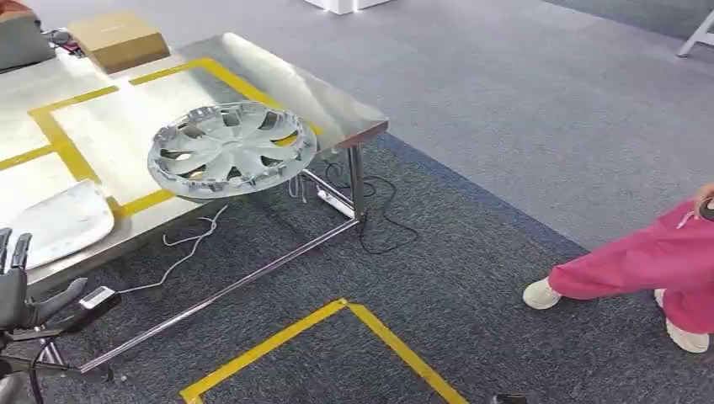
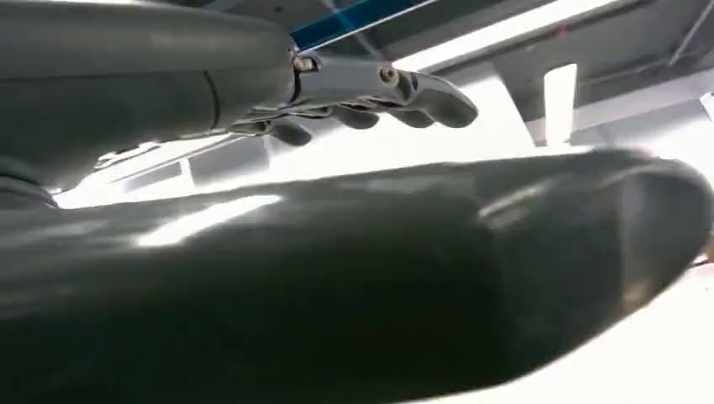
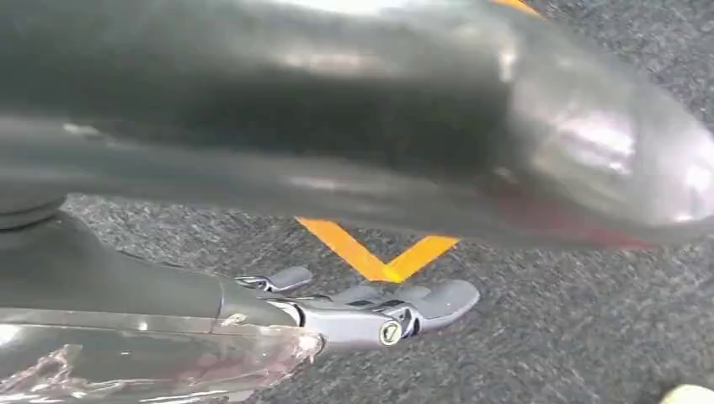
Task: Take the parts from the cabinet and place them on the table.
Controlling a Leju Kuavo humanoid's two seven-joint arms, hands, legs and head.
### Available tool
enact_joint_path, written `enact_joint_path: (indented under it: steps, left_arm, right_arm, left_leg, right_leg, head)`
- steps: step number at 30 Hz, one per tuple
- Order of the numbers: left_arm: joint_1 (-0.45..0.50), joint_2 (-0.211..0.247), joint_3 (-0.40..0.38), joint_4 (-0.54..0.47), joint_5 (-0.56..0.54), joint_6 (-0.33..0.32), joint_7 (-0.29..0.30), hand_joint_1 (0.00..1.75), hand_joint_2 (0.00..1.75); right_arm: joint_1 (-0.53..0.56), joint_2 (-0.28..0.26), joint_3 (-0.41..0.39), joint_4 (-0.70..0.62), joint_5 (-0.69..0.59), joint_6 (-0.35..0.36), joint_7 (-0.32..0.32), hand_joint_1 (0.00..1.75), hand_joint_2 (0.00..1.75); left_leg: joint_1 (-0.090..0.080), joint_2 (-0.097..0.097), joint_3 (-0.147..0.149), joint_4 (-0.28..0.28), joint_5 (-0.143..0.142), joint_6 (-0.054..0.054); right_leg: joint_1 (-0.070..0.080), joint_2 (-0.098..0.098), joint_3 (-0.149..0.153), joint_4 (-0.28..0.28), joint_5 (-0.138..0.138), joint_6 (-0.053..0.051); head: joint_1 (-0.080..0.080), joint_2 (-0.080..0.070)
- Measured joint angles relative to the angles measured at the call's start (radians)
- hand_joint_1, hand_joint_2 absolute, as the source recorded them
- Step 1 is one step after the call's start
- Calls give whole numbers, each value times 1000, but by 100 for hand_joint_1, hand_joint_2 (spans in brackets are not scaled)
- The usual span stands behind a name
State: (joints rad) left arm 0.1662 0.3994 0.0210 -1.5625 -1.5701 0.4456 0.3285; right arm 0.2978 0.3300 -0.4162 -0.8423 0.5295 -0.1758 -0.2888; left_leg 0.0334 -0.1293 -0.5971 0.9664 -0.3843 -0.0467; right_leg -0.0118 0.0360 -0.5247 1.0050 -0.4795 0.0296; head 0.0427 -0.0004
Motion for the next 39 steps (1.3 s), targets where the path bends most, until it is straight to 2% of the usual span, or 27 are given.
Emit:
enact_joint_path:
  steps: [2,3,5,6,7,9,10,11,12,15,16,18,20,21,22,24,25,26,27,29,31,33,34,36,37,38,39]
  left_arm:
    - [0,2,-1,-2,0,-3,9,0,0]
    - [-5,3,-4,-2,0,-3,11,0,0]
    - [-6,3,-10,-2,0,-3,14,0,0]
    - [-4,3,-13,-2,0,-3,15,0,0]
    - [-3,3,-16,-2,0,-4,19,0,0]
    - [-3,3,-17,-2,0,-5,21,0,0]
    - [-4,5,-17,-2,0,-5,21,0,0]
    - [-6,5,-17,-2,0,-6,21,0,0]
    - [-10,4,-18,-5,0,-7,21,0,0]
    - [-3,4,-18,-5,0,-14,21,0,0]
    - [-2,4,-18,-7,0,-15,21,0,0]
    - [-6,3,-19,-10,0,-17,21,0,0]
    - [-7,1,-20,-10,0,-18,21,0,0]
    - [-6,0,-21,-10,-1,-18,21,0,0]
    - [-6,0,-21,-10,-1,-18,21,0,0]
    - [-6,-2,-21,-10,-1,-18,21,0,0]
    - [-6,-2,-21,-10,0,-18,21,0,0]
    - [-7,-2,-21,-10,-1,-19,21,0,0]
    - [-8,-2,-21,-10,0,-21,21,0,0]
    - [-8,-2,-21,-10,-1,-21,20,0,0]
    - [-4,-2,-18,-10,0,-21,16,0,0]
    - [-8,-3,-15,-10,0,-21,10,0,0]
    - [-13,-4,-16,-10,0,-21,9,0,0]
    - [-10,-7,-16,-10,0,-21,7,0,0]
    - [-8,-8,-16,-9,0,-21,5,0,0]
    - [-8,-8,-16,-9,0,-23,3,0,0]
    - [-8,-8,-15,-9,0,-24,0,0,0]
  right_arm:
    - [2,0,2,-5,-2,3,3,0,0]
    - [4,0,4,-9,-3,5,6,0,0]
    - [10,0,5,-12,-3,6,12,0,0]
    - [13,0,6,-14,-4,6,13,0,0]
    - [15,0,8,-15,-5,6,13,0,0]
    - [16,0,11,-18,-6,6,14,0,0]
    - [16,0,14,-21,-8,6,16,0,0]
    - [17,0,16,-24,-8,6,17,0,0]
    - [18,0,18,-28,-9,6,18,0,0]
    - [20,0,20,-37,-11,7,24,0,0]
    - [22,0,22,-43,-11,8,27,0,0]
    - [23,0,26,-49,-12,10,30,0,0]
    - [28,0,26,-50,-15,10,34,0,0]
    - [33,0,26,-51,-17,10,34,0,0]
    - [36,0,26,-52,-17,10,34,0,0]
    - [37,0,26,-53,-17,10,34,0,0]
    - [37,0,26,-55,-17,10,34,0,0]
    - [36,0,26,-58,-17,10,34,0,0]
    - [35,0,27,-59,-17,10,35,0,0]
    - [38,0,29,-63,-18,10,36,0,0]
    - [39,1,31,-68,-18,10,36,0,0]
    - [39,1,36,-72,-19,10,35,0,0]
    - [39,1,37,-72,-20,10,36,0,0]
    - [42,1,37,-72,-21,10,36,0,0]
    - [43,1,37,-72,-20,10,37,0,0]
    - [43,1,38,-72,-21,10,37,0,0]
    - [42,1,40,-72,-21,10,37,0,0]
  left_leg:
    - [-6,83,-24,51,-44,1]
    - [-8,106,-58,129,-90,-1]
    - [-8,114,-136,305,-167,-1]
    - [-8,115,-150,339,-174,-1]
    - [-8,115,-138,327,-157,-1]
    - [-8,129,-56,187,-82,2]
    - [-8,154,0,92,-46,3]
    - [-14,200,34,29,-51,0]
    - [-16,190,35,20,-54,12]
    - [-21,162,26,23,-56,26]
    - [-14,151,28,20,-51,36]
    - [-13,137,27,20,-50,45]
    - [-15,117,24,20,-50,49]
    - [-17,105,23,20,-50,49]
    - [-18,93,23,20,-50,49]
    - [-19,68,25,21,-49,49]
    - [-19,56,27,21,-49,49]
    - [-18,47,28,21,-50,46]
    - [-22,38,22,24,-48,40]
    - [-14,21,14,21,-41,25]
    - [-11,9,11,15,-37,12]
    - [-17,96,-11,64,-76,7]
    - [-17,110,-45,137,-118,3]
    - [-16,115,-120,296,-185,-2]
    - [-16,115,-135,327,-186,-3]
    - [-16,116,-126,312,-165,-4]
    - [-15,119,-94,249,-123,-4]
  right_leg:
    - [0,-22,-1,-5,5,-17]
    - [3,-34,-4,-5,6,-21]
    - [8,-61,-10,-5,6,-24]
    - [9,-72,-11,-5,6,-24]
    - [9,-83,-12,-5,6,-24]
    - [9,-104,-9,-5,5,-22]
    - [9,-113,-6,-4,3,-19]
    - [18,-121,-5,-1,-1,-10]
    - [20,-124,-14,1,-5,-4]
    - [19,-154,4,-6,-5,9]
    - [15,-143,-4,-2,-13,19]
    - [10,-59,-41,93,-71,26]
    - [11,-40,-128,268,-146,28]
    - [11,-39,-161,328,-162,27]
    - [11,-39,-169,336,-150,25]
    - [12,-32,-122,220,-67,17]
    - [11,-17,-70,113,-13,11]
    - [10,14,-30,25,11,6]
    - [6,45,-21,4,-6,7]
    - [14,25,-16,6,-1,3]
    - [11,3,-14,-5,8,-15]
    - [10,-14,-11,-11,13,-26]
    - [10,-26,-12,-11,13,-28]
    - [11,-50,-15,-11,11,-30]
    - [11,-61,-15,-11,11,-30]
    - [11,-71,-14,-11,10,-30]
    - [11,-83,-13,-10,8,-28]
  head:
    - [-7,0]
    - [-9,0]
    - [-9,0]
    - [-9,0]
    - [-9,0]
    - [-9,0]
    - [-10,0]
    - [-10,0]
    - [-11,0]
    - [-8,0]
    - [-7,0]
    - [-3,0]
    - [-1,0]
    - [-2,0]
    - [-2,0]
    - [-2,0]
    - [-2,0]
    - [-2,0]
    - [-3,0]
    - [-3,0]
    - [-3,0]
    - [-11,0]
    - [-12,0]
    - [-12,0]
    - [-12,0]
    - [-12,0]
    - [-12,0]
